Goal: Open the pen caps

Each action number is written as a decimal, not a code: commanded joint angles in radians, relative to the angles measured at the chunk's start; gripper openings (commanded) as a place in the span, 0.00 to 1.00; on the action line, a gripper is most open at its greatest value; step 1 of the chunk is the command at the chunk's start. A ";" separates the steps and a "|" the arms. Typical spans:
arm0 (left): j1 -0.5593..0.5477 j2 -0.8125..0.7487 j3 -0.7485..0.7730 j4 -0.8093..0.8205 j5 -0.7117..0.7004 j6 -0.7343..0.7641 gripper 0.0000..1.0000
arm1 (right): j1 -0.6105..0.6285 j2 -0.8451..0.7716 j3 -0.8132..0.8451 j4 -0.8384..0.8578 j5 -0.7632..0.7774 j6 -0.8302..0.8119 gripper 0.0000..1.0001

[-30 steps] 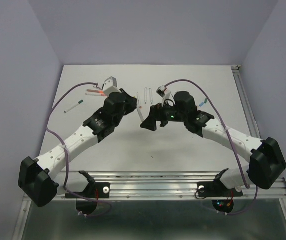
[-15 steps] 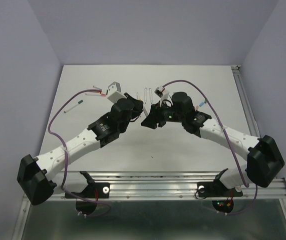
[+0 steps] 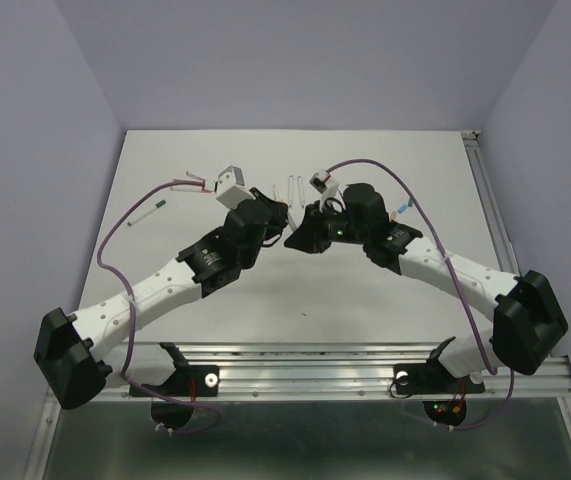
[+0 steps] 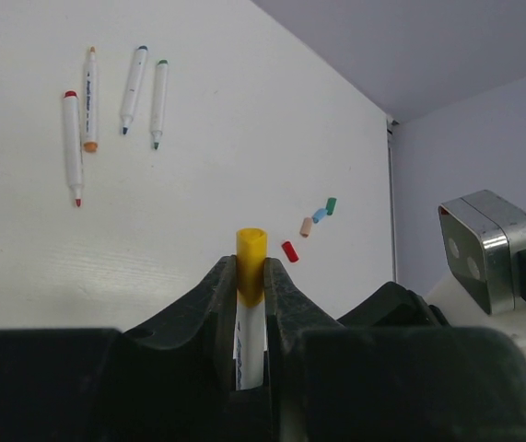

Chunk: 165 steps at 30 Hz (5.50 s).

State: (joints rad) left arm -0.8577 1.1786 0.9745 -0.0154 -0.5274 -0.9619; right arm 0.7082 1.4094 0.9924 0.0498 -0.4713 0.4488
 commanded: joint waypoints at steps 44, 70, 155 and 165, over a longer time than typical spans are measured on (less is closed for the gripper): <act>0.054 1.135 0.897 0.097 0.492 0.252 0.00 | -0.420 -0.322 -0.097 -0.401 0.683 0.125 0.01; 0.040 0.893 0.836 -0.061 0.316 0.367 0.94 | -0.429 -0.300 -0.080 -0.383 0.590 0.105 0.07; 1.069 0.958 0.679 -0.419 0.635 1.422 0.90 | -0.118 0.385 0.400 -0.476 0.513 -0.153 1.00; 1.074 0.974 0.667 -0.439 0.615 1.425 0.61 | -0.118 0.369 0.393 -0.472 0.531 -0.154 1.00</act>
State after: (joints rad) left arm 0.2161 2.1536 1.6398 -0.4019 0.1043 0.4370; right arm 0.5838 1.8210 1.4097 -0.4416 0.0368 0.3088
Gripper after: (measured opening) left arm 0.657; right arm 0.998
